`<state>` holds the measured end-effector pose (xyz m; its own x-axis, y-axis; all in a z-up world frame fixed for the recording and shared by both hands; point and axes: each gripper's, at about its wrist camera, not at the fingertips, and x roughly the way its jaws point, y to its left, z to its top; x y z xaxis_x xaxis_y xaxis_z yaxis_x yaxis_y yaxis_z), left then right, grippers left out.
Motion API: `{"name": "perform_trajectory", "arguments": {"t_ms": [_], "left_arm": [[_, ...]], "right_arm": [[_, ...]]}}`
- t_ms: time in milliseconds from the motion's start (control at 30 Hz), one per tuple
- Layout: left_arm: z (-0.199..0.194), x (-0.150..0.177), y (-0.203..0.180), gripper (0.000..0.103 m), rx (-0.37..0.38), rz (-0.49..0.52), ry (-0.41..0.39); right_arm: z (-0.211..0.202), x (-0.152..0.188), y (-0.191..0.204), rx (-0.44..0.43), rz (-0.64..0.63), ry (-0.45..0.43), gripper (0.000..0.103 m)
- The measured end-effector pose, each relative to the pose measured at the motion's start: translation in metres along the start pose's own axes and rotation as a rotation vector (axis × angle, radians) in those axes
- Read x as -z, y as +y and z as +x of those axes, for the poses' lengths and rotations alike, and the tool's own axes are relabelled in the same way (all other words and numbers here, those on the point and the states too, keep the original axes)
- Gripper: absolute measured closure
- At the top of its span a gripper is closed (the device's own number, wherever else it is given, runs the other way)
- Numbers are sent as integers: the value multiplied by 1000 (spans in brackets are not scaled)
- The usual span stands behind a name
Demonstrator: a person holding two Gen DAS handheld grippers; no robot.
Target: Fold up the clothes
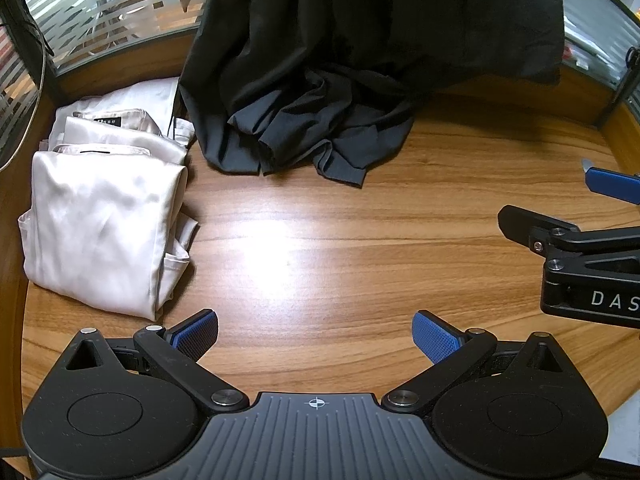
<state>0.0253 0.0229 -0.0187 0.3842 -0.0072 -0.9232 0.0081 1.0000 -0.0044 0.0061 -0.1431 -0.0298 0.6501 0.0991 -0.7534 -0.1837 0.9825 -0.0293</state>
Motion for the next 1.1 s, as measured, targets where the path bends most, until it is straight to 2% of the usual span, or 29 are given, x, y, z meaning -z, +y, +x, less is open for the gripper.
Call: {"name": "perform_trajectory", "arguments": {"t_ms": [367,633,867,1100], "left_arm": [[18,-7,13,0,-15,0,28],[34,-10,38,0,-47,-31,17],[54,-17,77,0,-114,-90,17],[79,-27,119,0,-235,-149,-46]], "right_arm": [[18,-9,0,1,-9,24,1],[35,-17,8,-4,-30,48,1],[49,-18,17,-3,-48,83,1],[63,-22,25,-8,-57,115,1]]}}
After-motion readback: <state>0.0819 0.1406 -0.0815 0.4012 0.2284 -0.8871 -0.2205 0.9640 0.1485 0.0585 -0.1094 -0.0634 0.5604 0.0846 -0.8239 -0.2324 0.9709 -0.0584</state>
